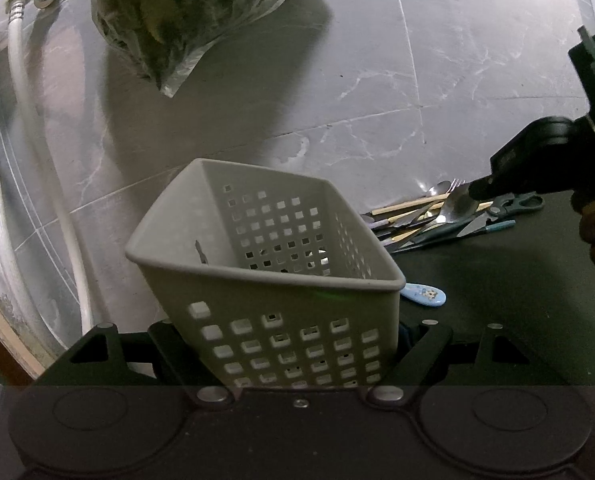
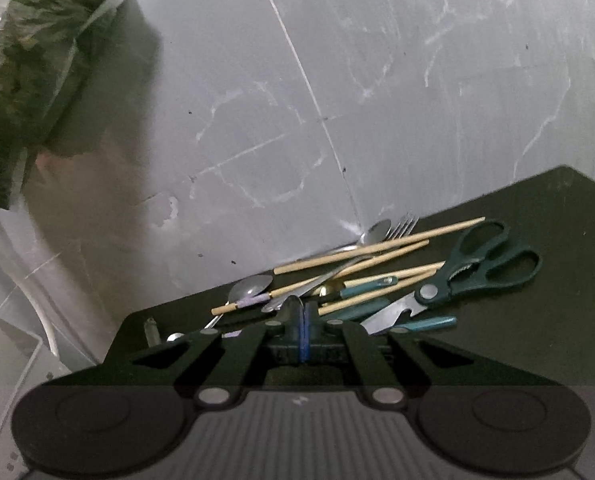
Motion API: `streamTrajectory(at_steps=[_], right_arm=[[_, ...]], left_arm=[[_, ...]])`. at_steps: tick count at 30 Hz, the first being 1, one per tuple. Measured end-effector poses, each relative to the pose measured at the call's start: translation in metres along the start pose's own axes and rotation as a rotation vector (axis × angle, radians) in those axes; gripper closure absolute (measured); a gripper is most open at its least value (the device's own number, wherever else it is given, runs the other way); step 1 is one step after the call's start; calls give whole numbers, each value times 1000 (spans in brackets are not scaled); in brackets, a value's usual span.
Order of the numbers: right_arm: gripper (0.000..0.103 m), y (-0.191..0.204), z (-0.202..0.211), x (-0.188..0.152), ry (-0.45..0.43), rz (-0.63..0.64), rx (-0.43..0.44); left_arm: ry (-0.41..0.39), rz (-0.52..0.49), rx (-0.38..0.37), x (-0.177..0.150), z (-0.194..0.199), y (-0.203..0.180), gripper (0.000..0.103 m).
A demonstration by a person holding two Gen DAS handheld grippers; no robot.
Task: Organize utensils
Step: 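Grasp the large silver spoon from the utensil pile with the right gripper, then drop the silver spoon into the caddy with the right gripper while the left gripper holds the caddy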
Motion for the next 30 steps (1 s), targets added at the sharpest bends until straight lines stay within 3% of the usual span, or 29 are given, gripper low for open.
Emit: streamTrajectory(at_steps=[20, 25, 30], right_arm=[[103, 45, 53, 42, -85, 337, -65], [103, 66, 89, 65, -155, 410, -30], [103, 95, 134, 93, -291, 479, 62]], left_arm=[[-18, 14, -7, 0, -2, 1, 21], [-21, 13, -10, 0, -2, 1, 21], [-20, 16, -10, 0, -2, 2, 21]])
Point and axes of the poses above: each gripper's, at about its wrist camera, not at the fingertips, and z roughly against the way its jaws point, y to its left, x to its top, the point moved 2 cm from there along -z, roughly the way its jaws point, and after that the axes turned 14 degrees about z, right-handed, at the moved point
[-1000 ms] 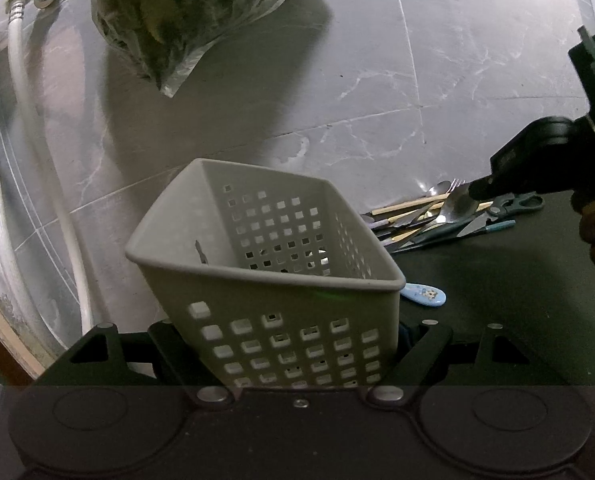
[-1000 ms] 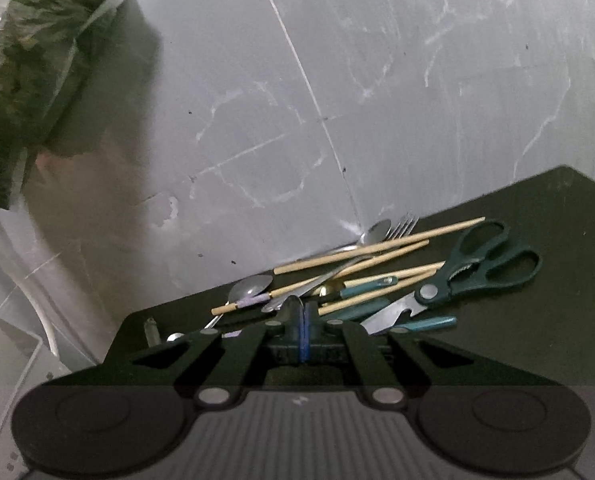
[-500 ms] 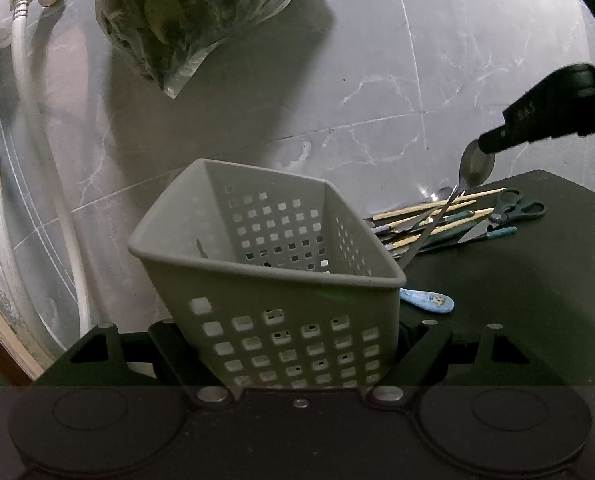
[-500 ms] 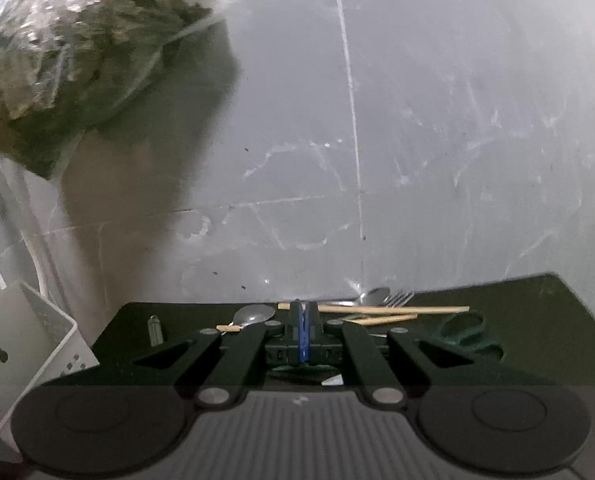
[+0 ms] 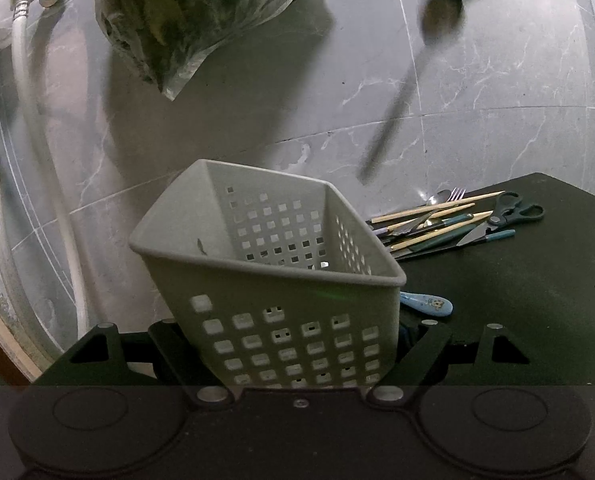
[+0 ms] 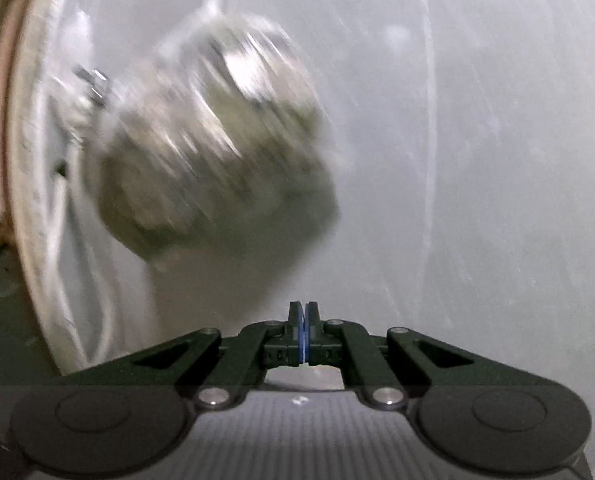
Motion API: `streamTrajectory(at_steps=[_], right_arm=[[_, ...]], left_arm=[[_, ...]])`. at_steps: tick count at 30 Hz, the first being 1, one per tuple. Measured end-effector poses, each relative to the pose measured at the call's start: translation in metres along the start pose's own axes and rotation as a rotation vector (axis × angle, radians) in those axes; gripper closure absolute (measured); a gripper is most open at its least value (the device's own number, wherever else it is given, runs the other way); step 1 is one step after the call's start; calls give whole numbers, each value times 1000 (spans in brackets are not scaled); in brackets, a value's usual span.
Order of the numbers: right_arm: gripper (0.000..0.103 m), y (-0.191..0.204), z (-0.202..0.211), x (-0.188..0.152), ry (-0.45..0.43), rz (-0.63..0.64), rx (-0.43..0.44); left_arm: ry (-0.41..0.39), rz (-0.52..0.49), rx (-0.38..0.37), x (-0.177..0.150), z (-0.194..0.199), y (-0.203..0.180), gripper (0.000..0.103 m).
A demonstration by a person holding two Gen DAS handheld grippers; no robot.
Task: Organize utensils
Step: 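Drop the silver spoon into the caddy with the right gripper while the left gripper holds the caddy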
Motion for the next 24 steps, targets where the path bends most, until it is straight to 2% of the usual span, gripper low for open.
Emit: streamTrajectory(at_steps=[5, 9, 13, 17, 24], right_arm=[[103, 16, 20, 36, -124, 66, 75], [103, 36, 20, 43, -147, 134, 141], [103, 56, 7, 27, -94, 173, 202], [102, 69, -10, 5, 3, 141, 291], [101, 85, -24, -17, 90, 153, 360]], left_arm=[[3, -4, 4, 1, -1, -2, 21], [5, -8, 7, 1, 0, -2, 21], [6, -7, 8, 1, 1, -2, 21], [7, -9, 9, 1, 2, -1, 21], [9, -10, 7, -3, 7, 0, 21]])
Point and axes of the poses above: each gripper's, at about its wrist camera, not at the fingertips, and z roughly against the way its jaws point, y to its left, x to its top, the point moved 2 cm from there along -z, roughly the way its jaws point, and after that the axes turned 14 degrees about z, right-handed, at the moved point
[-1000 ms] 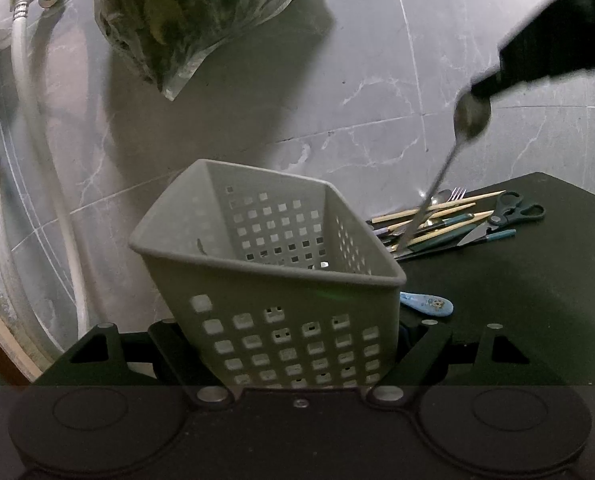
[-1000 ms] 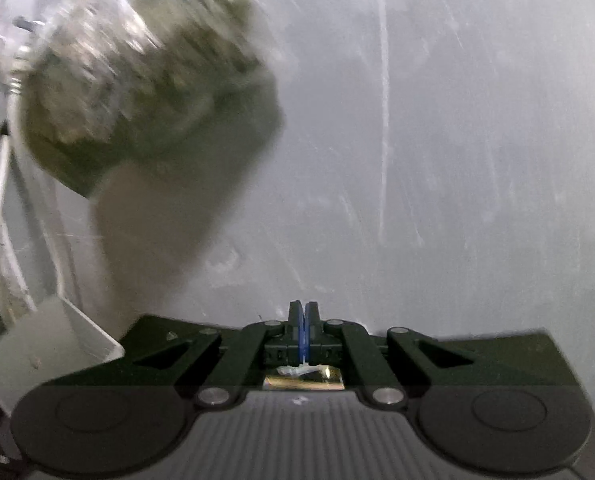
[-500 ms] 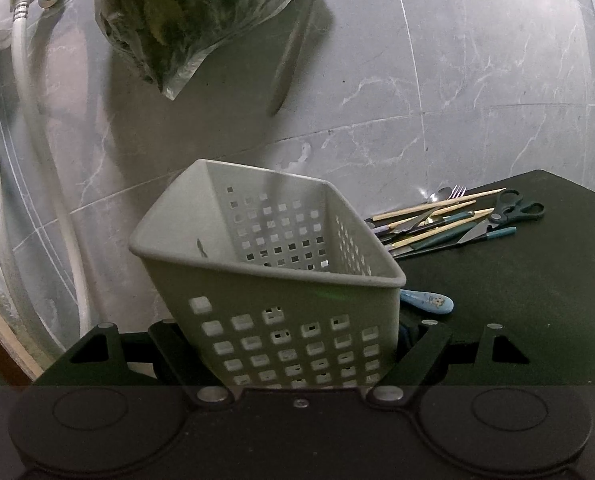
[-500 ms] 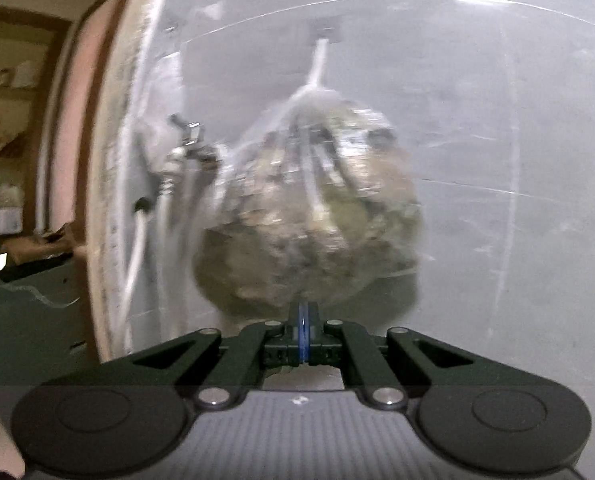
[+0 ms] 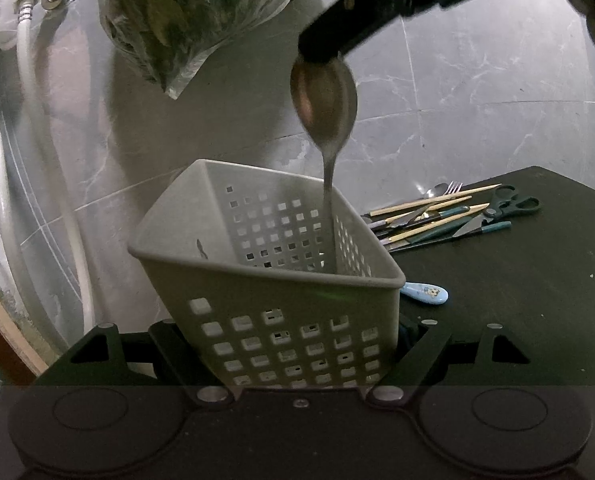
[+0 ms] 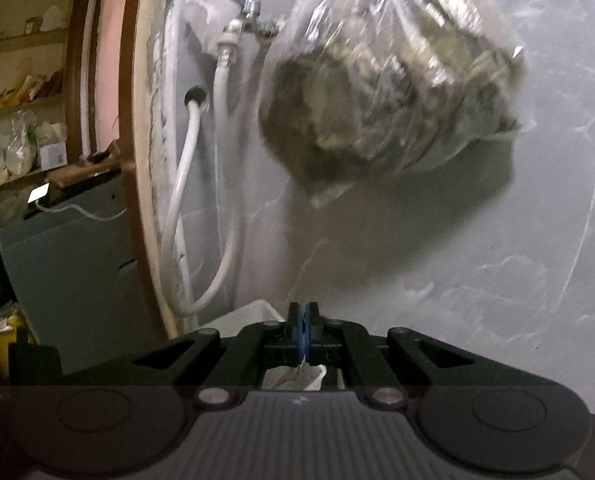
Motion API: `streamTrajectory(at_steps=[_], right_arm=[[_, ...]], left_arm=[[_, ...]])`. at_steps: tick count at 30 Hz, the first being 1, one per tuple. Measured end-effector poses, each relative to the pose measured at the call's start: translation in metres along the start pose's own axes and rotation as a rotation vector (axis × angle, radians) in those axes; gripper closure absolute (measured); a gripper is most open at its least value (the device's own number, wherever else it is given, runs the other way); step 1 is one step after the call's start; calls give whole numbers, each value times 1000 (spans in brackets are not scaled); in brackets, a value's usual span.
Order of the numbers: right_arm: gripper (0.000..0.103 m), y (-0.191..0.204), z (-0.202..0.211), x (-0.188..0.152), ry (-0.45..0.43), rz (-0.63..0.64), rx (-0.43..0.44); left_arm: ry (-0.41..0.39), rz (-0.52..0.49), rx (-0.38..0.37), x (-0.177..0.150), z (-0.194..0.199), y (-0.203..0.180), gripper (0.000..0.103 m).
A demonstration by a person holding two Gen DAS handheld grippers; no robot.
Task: Organize utensils
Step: 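Drop the silver spoon into the caddy with the right gripper while the left gripper holds the caddy, then grasp the blue-handled spoon from the pile with the right gripper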
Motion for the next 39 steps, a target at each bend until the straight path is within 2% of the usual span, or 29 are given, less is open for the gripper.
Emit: streamTrajectory(at_steps=[6, 7, 10, 16, 19, 24, 27, 32, 39], right_arm=[[98, 2, -8, -7, 30, -12, 40], [92, 1, -7, -6, 29, -15, 43], [64, -4, -6, -5, 17, -27, 38], [32, -32, -8, -13, 16, -84, -5], [14, -53, -18, -27, 39, -141, 9], [11, -86, -64, -62, 153, -234, 135], [11, -102, -98, -84, 225, -249, 191], [11, -115, -146, -106, 299, -159, 269], [11, -107, -182, -106, 369, 112, 404]], left_arm=[[0, 3, -1, -1, 2, 1, 21], [-1, 3, -1, -1, 3, 1, 21], [2, 10, 8, -1, 3, 3, 21], [12, 20, 33, 0, 8, 15, 21], [14, 27, 47, -2, 12, 21, 21], [17, 31, 59, -2, 15, 26, 21], [17, 32, 63, -2, 16, 25, 21], [19, 33, 66, -2, 16, 25, 21], [24, 29, 68, -1, 16, 26, 21]])
Point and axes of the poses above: each gripper's, at about its wrist camera, not at the fingertips, and z roughly against the way its jaws point, y to its left, x to its top, the point moved 2 cm from there along -z, roughly the way its jaws point, and after that the axes turned 14 degrees about z, right-handed, at the moved point
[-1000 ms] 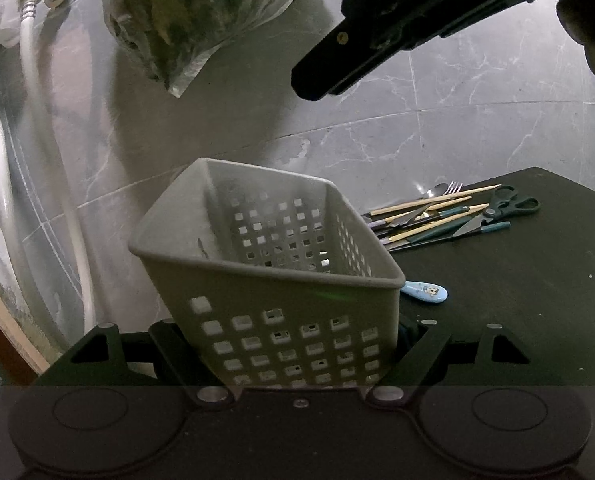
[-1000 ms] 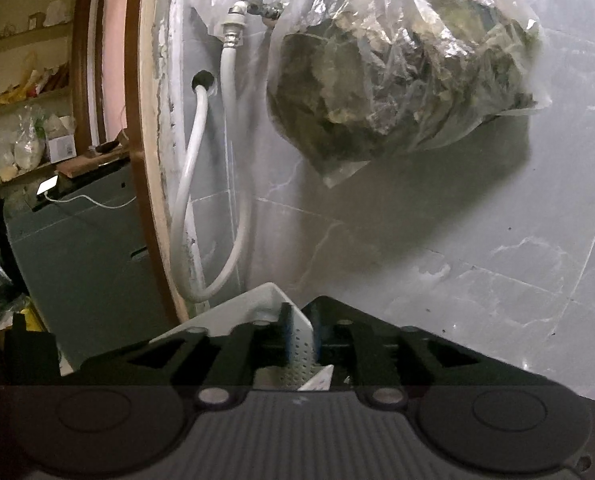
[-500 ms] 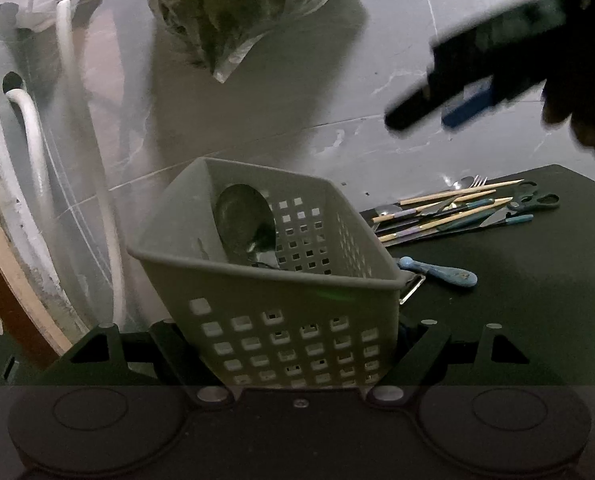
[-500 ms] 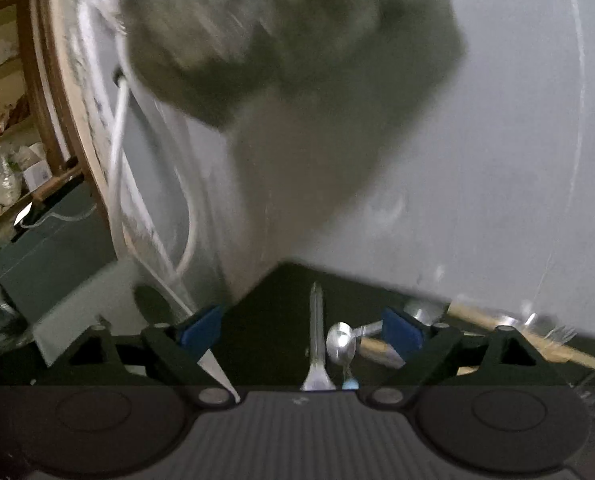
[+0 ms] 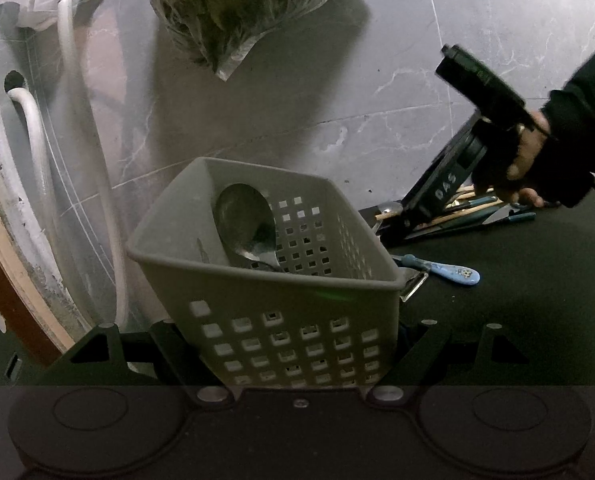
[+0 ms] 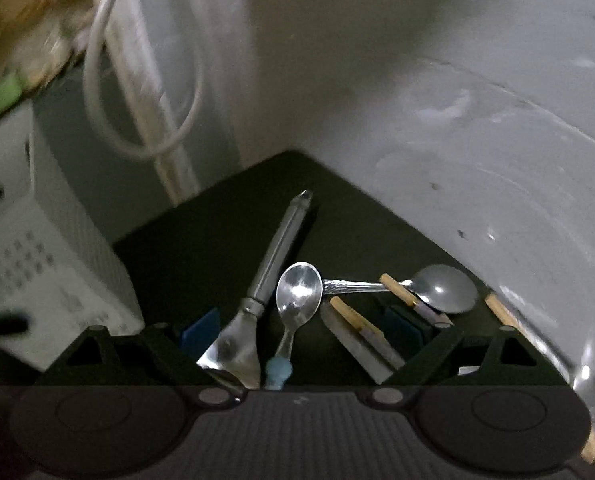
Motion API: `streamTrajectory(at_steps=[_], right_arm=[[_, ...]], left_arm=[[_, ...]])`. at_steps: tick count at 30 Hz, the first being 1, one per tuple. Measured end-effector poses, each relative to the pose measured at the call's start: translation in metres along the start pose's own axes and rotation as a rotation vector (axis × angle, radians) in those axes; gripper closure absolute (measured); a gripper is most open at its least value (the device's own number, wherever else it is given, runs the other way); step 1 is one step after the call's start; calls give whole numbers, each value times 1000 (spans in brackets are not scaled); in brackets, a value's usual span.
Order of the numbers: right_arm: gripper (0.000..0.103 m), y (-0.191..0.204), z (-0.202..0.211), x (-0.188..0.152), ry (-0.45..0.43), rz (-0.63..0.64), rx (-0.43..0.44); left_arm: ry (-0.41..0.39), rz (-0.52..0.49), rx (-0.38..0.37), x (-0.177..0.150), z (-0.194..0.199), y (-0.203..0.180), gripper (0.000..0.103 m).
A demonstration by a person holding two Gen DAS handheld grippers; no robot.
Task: Organize utensils
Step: 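Grasp the blue-handled spoon from the pile with the right gripper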
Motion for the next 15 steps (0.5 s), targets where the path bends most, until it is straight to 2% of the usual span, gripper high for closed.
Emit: streamTrajectory(at_steps=[4, 15], right_arm=[[14, 0, -14, 4, 38, 82, 28], [26, -5, -36, 11, 74, 154, 116]], left_arm=[[1, 0, 5, 1, 0, -1, 21], [1, 5, 14, 0, -1, -3, 21]])
Point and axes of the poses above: each gripper's, at about its wrist camera, not at the fingertips, and z roughly against the way its jaws point, y to its left, x to its top, the point moved 2 cm from there along -z, roughly the way its jaws point, and after that the axes turned 14 degrees about z, right-handed, at the moved point
